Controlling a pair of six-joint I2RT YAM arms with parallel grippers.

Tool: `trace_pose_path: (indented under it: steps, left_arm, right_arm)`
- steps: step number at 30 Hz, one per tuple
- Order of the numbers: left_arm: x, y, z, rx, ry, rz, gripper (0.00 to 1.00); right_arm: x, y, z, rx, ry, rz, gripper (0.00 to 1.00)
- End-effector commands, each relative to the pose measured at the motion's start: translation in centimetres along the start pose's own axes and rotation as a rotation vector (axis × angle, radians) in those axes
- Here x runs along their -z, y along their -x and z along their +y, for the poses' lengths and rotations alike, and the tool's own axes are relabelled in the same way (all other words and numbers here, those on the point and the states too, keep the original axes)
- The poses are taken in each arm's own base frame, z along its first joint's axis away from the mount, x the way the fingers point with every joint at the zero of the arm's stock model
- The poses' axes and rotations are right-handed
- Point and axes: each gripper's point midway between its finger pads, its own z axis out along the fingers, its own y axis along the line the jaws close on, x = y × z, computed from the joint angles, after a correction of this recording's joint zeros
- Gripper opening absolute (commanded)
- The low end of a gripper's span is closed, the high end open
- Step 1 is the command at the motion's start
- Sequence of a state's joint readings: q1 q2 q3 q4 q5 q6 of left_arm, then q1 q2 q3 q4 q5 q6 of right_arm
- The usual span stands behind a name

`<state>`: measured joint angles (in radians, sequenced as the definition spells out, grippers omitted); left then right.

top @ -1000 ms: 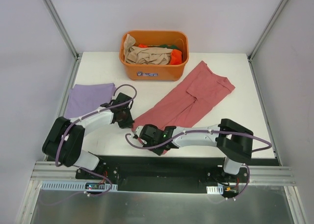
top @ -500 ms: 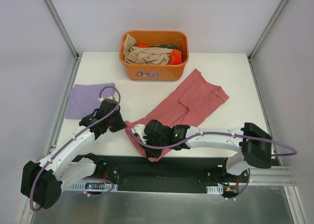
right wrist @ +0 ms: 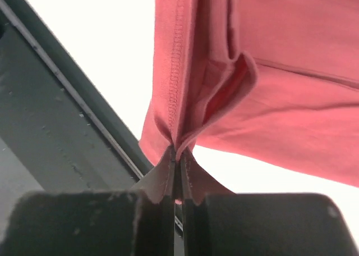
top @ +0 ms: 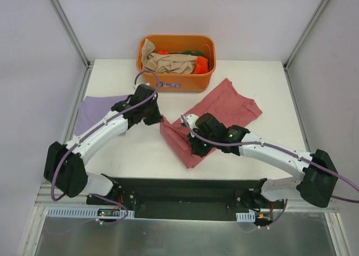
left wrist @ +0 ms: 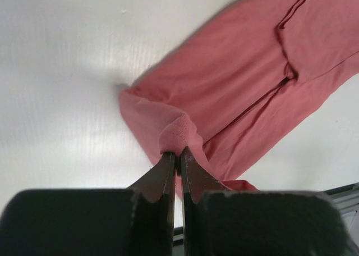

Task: Fold and stack the t-shirts
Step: Fold the folded rectangular tshirt in 1/3 of the way

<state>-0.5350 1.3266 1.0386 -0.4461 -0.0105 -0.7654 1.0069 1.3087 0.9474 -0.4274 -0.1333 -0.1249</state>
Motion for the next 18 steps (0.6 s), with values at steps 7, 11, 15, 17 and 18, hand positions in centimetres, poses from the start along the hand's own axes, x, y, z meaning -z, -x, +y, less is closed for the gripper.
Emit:
trace_pose_path:
  steps: [7, 11, 15, 17, 18]
  left_arm:
    - [-4.3, 4.6, -6.2, -0.073, -0.056, -0.024, 0.0]
    - [-6.6, 5.2, -7.9, -0.088, -0.066, 0.001, 0.0]
    - [-8.6, 5.4, -9.2, -0.098, -0.085, 0.033, 0.0]
    - [-9.7, 5.4, -9.4, -0.104, -0.08, 0.045, 0.0]
    - [-10.1, 5.5, -9.5, -0.107, -0.078, 0.045, 0.0]
  right_arm:
    - [2.7, -2.1, -8.0, -0.123, -0.199, 0.028, 0.01]
    - [2.9, -2.9, -10.5, -0.176, -0.261, 0.044, 0.01]
    - [2.9, -3.5, -12.9, -0.241, -0.325, 0.043, 0.01]
    - [2.7, -3.7, -13.9, -0.274, -0.352, 0.047, 0.01]
    - [2.5, -3.7, -14.4, -0.282, -0.361, 0.048, 0.01]
